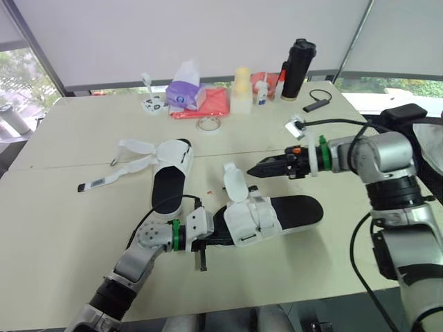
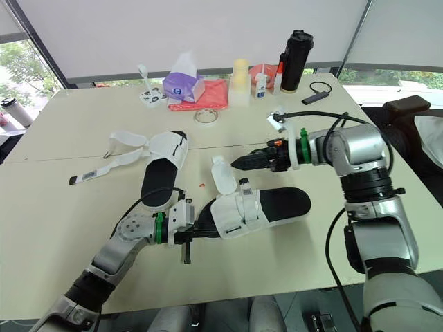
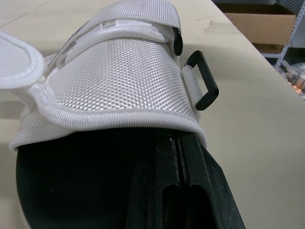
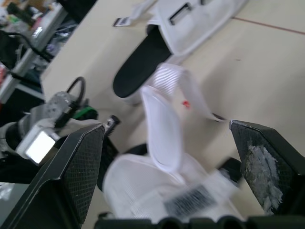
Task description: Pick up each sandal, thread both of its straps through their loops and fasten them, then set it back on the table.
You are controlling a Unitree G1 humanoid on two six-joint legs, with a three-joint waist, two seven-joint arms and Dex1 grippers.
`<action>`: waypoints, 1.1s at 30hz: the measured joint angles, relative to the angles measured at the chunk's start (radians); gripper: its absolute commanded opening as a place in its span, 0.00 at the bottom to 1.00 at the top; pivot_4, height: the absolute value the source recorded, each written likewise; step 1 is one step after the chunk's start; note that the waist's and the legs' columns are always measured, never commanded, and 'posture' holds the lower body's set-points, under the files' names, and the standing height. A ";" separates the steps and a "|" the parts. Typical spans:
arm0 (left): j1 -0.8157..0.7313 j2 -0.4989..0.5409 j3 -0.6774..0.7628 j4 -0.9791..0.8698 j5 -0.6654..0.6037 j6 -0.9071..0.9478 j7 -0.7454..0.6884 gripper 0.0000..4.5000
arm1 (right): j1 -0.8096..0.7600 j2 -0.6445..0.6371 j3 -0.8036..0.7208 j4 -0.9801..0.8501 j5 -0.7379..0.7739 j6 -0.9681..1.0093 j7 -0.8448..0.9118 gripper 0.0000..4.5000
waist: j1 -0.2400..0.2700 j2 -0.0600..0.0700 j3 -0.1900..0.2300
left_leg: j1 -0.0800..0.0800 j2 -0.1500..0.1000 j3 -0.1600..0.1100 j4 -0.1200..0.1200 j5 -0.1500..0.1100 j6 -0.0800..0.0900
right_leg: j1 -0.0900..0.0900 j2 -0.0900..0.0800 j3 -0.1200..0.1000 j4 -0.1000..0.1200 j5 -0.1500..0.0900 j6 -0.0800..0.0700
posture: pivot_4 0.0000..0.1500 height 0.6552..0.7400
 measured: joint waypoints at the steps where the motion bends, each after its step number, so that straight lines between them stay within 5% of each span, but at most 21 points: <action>1: 0.000 0.003 0.002 -0.002 0.000 0.003 0.001 0.00 | -0.001 0.006 0.007 0.004 0.000 -0.001 -0.005 0.99 | -0.001 0.000 0.000 | 0.000 0.000 0.000 0.000 0.000 0.000 | 0.000 0.000 0.000 0.000 0.000 0.000 | 1.00 1.00; 23: 0.009 0.017 0.041 -0.035 0.001 0.046 0.046 0.00 | -0.188 0.188 0.125 0.457 -0.068 -0.146 0.140 0.99 | -0.007 0.000 0.000 | 0.000 0.000 0.000 -0.004 0.000 0.000 | -0.003 0.001 0.000 0.001 0.001 0.001 | 1.00 1.00; 33: 0.016 0.015 0.041 -0.041 0.001 0.048 0.058 0.00 | -0.238 0.217 0.126 0.505 -0.103 -0.153 0.216 0.99 | -0.008 0.000 0.000 | 0.000 0.000 0.000 -0.004 0.001 -0.001 | -0.004 0.001 0.000 0.003 0.001 0.001 | 1.00 1.00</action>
